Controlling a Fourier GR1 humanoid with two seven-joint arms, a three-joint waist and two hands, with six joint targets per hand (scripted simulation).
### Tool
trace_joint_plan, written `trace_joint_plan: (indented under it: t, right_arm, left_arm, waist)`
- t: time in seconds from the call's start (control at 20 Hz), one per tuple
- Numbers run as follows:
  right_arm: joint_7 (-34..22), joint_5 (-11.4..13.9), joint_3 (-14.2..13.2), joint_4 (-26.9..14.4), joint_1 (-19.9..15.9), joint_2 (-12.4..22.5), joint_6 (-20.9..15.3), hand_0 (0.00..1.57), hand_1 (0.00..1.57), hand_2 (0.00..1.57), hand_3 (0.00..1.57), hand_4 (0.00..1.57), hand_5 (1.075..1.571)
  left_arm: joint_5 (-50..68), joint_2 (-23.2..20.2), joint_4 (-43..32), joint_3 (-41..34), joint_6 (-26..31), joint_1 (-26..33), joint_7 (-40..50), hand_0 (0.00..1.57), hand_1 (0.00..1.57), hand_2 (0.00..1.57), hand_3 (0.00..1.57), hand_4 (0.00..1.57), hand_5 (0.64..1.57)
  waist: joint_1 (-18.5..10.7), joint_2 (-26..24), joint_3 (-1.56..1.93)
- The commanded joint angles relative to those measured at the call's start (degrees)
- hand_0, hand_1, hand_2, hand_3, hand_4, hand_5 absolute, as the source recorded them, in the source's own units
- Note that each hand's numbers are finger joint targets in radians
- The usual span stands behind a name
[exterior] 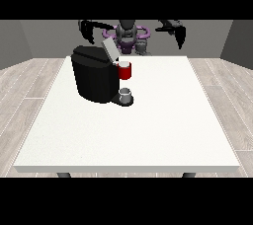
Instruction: Insert the coffee pod into the coffee machine and close the lid
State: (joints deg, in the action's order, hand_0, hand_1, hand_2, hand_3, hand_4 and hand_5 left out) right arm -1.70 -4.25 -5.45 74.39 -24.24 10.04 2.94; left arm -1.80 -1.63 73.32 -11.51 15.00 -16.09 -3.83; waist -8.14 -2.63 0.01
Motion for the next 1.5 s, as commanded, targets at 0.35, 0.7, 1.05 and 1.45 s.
trace_joint_plan:
  t: [0.35,0.7,1.05,1.45]
  right_arm:
    - [4.36,4.41,2.48,-7.94,-4.7,-2.32,-0.71,0.0,0.0,0.0,0.0,0.0,1.571]
    - [2.86,3.39,1.85,-8.78,-8.52,-1.58,1.97,0.0,0.0,0.0,0.0,0.0,1.571]
    - [5.68,4.02,0.27,-14.45,-12.63,-1.03,2.18,0.0,0.0,0.0,0.0,0.0,1.571]
    - [3.38,6.38,0.66,-15.95,-17.2,-1.59,-0.75,0.0,0.0,0.0,0.0,0.0,1.571]
  left_arm:
    - [2.11,-1.15,5.83,1.1,-2.78,2.15,0.71,0.0,0.0,0.0,0.0,0.0,1.571]
    - [3.93,-6.63,2.46,-2.44,-1.55,1.09,-1.83,0.0,0.0,0.0,0.0,0.0,1.571]
    - [2.94,-3.59,4.19,1.28,-4.18,0.96,-1.42,0.0,0.0,0.0,0.0,0.0,1.571]
    - [1.7,-3.14,5.61,3.31,-4.08,4.22,-4.42,0.0,0.0,0.0,0.0,0.14,1.571]
  waist:
    - [1.15,3.63,0.0]
    - [3.67,5.24,-0.02]
    - [1.92,7.55,-0.01]
    - [-0.52,7.03,-0.02]
